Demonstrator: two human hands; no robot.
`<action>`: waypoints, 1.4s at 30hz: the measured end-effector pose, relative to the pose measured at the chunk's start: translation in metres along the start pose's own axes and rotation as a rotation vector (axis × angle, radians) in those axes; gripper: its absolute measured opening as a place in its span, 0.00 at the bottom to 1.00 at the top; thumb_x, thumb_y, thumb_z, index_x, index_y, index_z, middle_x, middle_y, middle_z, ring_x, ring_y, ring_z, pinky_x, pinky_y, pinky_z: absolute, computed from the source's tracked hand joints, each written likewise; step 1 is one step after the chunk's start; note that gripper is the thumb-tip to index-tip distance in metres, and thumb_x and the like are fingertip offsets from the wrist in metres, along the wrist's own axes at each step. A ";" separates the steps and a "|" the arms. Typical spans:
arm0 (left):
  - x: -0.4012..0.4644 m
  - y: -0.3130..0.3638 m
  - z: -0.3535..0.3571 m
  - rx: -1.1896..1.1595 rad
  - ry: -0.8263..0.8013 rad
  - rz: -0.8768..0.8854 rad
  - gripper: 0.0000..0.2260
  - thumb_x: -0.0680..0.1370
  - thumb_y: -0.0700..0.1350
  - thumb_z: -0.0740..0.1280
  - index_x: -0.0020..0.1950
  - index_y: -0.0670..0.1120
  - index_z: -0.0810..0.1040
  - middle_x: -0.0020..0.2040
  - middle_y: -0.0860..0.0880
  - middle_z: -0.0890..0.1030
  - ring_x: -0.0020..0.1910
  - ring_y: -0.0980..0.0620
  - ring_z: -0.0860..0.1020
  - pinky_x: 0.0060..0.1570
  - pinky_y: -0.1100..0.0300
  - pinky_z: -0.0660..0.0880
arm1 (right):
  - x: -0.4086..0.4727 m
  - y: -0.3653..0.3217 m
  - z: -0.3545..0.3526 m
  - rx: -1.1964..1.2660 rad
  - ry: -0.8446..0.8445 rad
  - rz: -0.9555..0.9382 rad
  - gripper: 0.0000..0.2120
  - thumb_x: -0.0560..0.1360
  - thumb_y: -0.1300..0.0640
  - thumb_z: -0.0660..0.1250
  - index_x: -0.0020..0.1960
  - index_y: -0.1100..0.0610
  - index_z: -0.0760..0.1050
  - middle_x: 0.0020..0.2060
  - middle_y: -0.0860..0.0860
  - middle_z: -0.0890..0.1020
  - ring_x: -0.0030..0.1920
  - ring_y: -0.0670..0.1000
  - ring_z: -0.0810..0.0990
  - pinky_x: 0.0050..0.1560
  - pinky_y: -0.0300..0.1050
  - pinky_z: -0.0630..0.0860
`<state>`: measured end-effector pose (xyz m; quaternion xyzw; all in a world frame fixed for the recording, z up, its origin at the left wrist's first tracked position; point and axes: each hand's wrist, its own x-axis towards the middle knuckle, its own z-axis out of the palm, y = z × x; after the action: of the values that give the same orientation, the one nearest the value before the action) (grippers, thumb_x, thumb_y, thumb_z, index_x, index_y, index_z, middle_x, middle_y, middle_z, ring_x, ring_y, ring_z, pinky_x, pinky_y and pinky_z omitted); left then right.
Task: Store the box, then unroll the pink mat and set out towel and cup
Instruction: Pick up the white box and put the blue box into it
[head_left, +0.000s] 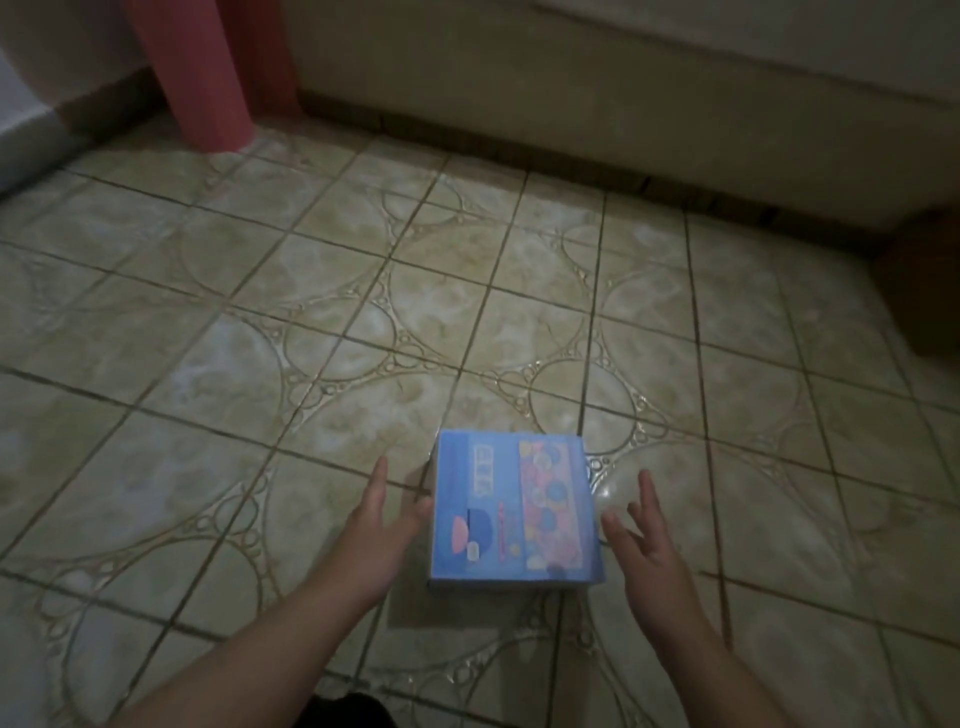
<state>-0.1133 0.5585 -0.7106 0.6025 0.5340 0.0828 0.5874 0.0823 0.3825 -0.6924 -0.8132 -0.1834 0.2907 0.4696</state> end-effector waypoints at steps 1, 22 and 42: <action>0.003 -0.004 0.006 -0.001 -0.017 -0.012 0.37 0.74 0.59 0.66 0.75 0.63 0.46 0.76 0.45 0.62 0.72 0.45 0.64 0.56 0.58 0.69 | 0.003 0.007 0.002 0.005 -0.006 0.016 0.30 0.77 0.50 0.64 0.68 0.30 0.50 0.74 0.52 0.65 0.63 0.50 0.69 0.58 0.44 0.64; 0.037 -0.016 0.042 -0.320 -0.126 0.031 0.34 0.77 0.43 0.65 0.73 0.61 0.47 0.54 0.61 0.73 0.40 0.73 0.78 0.31 0.75 0.72 | 0.037 0.018 0.048 0.191 -0.171 0.158 0.27 0.75 0.52 0.67 0.71 0.40 0.63 0.55 0.49 0.82 0.46 0.46 0.85 0.37 0.39 0.80; -0.118 0.006 -0.363 -0.474 0.623 0.381 0.35 0.71 0.48 0.70 0.73 0.61 0.58 0.57 0.63 0.79 0.50 0.63 0.81 0.41 0.69 0.77 | -0.091 -0.262 0.331 0.345 -0.877 -0.338 0.28 0.75 0.51 0.66 0.70 0.32 0.61 0.56 0.42 0.83 0.53 0.46 0.83 0.45 0.41 0.81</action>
<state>-0.4228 0.6976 -0.5366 0.4851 0.5312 0.4876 0.4946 -0.2072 0.6772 -0.5657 -0.4837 -0.4420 0.5512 0.5166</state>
